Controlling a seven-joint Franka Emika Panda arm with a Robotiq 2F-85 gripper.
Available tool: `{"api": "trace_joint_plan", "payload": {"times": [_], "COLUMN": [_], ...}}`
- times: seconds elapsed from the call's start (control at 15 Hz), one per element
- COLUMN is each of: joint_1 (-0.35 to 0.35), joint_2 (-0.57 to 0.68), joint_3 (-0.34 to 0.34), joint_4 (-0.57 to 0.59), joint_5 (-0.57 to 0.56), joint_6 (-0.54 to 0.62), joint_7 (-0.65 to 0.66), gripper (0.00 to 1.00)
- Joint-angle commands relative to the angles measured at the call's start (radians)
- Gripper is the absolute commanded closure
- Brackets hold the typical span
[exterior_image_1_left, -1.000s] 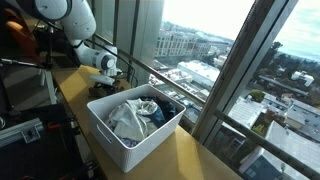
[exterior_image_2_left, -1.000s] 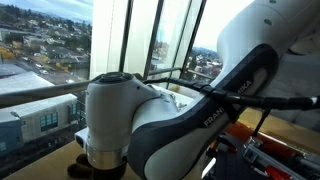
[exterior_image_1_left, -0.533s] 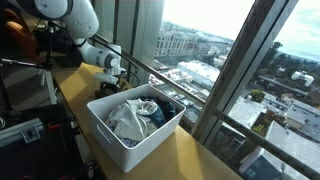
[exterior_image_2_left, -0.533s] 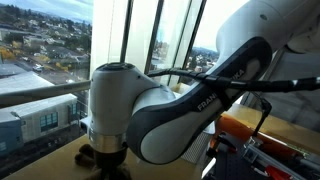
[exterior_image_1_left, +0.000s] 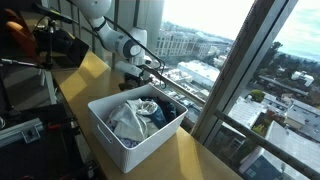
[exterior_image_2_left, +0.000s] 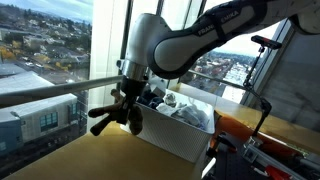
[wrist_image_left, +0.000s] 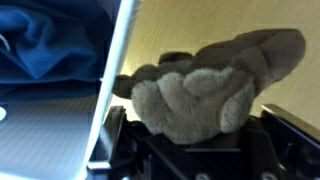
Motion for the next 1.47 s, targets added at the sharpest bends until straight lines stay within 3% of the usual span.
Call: {"api": "trace_joint_plan", "payload": {"times": [0.0, 0.47, 0.73, 1.07, 1.13, 1.2, 1.4], "joint_1": [-0.082, -0.201, -0.203, -0.178, -0.177, -0.176, -0.189], "joint_2": [-0.16, -0.299, -0.295, -0.197, -0.169, -0.151, -0.142], "joint_3": [-0.011, -0.07, -0.1, -0.142, -0.151, -0.158, -0.162], "joint_4": [-0.087, -0.134, -0.227, -0.356, -0.366, -0.373, -0.367], "joint_5": [0.081, 0.16, 0.149, 0.097, 0.093, 0.092, 0.102], "joint_6": [0.02, 0.01, 0.031, 0.069, 0.079, 0.083, 0.082], "joint_7": [-0.058, -0.14, -0.131, -0.081, -0.074, -0.067, -0.075], "gripper": [1.0, 1.0, 1.0, 1.0, 0.75, 0.74, 0.54]}}
